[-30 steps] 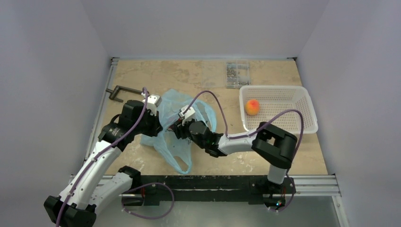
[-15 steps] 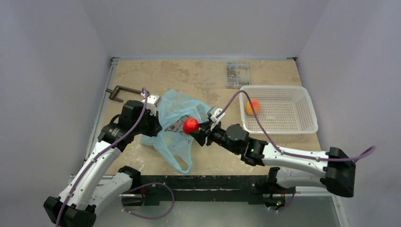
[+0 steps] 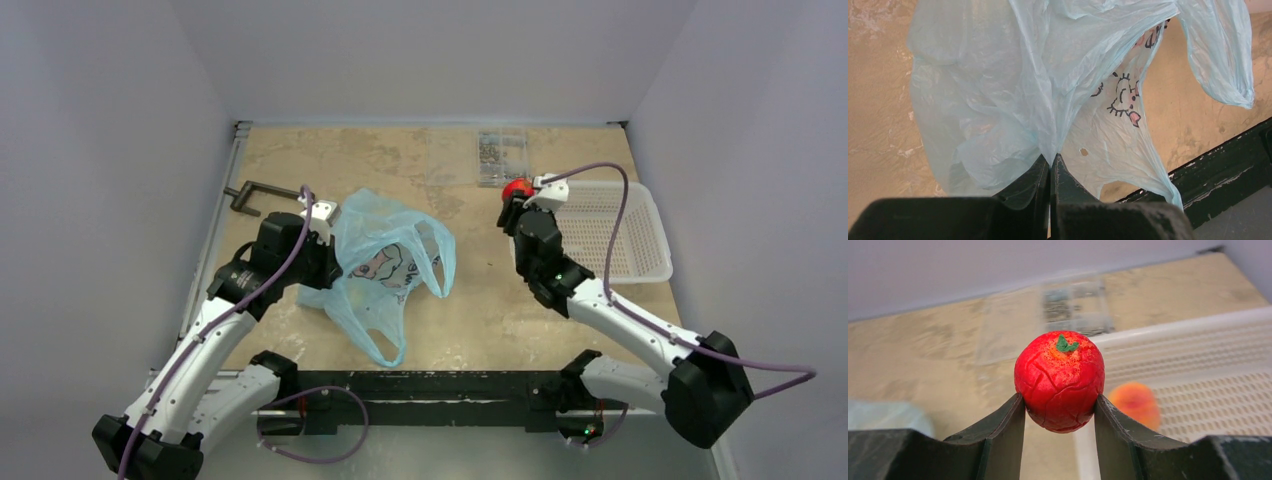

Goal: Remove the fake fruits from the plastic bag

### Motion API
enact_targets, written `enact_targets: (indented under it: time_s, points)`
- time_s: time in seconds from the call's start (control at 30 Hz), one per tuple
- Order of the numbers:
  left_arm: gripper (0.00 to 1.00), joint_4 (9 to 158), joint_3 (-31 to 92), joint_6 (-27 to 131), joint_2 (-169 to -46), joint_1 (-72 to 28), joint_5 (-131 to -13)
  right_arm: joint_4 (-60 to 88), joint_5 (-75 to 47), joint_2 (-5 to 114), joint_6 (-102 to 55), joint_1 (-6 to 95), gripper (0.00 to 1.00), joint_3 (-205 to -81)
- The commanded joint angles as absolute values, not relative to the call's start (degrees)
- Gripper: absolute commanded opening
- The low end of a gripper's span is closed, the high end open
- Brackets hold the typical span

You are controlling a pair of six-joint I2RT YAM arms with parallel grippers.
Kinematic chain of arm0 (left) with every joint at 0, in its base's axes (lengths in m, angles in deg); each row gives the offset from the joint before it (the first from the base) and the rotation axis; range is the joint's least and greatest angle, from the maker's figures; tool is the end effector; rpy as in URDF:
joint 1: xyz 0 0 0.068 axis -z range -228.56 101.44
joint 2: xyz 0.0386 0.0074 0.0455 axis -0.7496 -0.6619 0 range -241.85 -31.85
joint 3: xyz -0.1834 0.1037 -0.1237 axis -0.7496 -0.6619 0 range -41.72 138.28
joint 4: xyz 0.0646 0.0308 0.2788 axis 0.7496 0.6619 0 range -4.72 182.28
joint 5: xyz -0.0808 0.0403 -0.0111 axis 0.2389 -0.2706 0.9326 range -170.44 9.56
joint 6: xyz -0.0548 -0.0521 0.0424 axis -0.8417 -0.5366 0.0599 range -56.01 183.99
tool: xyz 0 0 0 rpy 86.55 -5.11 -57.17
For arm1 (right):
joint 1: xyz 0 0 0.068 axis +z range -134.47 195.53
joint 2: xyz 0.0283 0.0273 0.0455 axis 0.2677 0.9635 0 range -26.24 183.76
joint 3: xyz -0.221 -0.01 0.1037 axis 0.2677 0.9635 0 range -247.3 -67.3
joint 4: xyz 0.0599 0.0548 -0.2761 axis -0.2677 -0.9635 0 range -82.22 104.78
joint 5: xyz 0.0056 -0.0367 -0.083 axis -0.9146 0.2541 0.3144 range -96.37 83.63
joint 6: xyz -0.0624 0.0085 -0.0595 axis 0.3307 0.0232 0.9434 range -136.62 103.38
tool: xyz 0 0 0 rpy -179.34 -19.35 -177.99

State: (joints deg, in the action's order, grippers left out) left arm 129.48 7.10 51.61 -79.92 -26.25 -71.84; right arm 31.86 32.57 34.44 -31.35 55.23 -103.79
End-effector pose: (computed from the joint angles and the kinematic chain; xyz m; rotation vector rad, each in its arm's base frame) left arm 0.2216 -0.1034 0.2484 0.2810 2.3512 -0.4732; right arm 0.2702 0.1618 0.2443 0.1410 1.6632 0.1426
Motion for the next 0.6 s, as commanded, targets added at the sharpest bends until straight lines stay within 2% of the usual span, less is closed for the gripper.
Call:
enact_targets:
  time_s: [0.0,0.1,0.27,0.57]
  points:
    - [0.0,128.58,7.25,52.3,-80.15,-25.97,-71.82,25.99,45.34,39.21,-42.89,46.88,0.0,-108.22]
    - [0.0,128.55,7.25,52.3,-80.12,-25.98,-71.67,24.22,46.59,43.64,-47.88,41.49,0.0,-108.77]
    - [0.0,128.55,7.16,52.26,-80.07,-25.88,-71.83,17.8,41.84,51.15,-55.87,32.13,0.0,-111.67]
    - [0.0,128.59,7.24,52.32,-80.19,-25.79,-71.74,15.82,31.99,57.86,-57.42,24.84,0.01,-114.39]
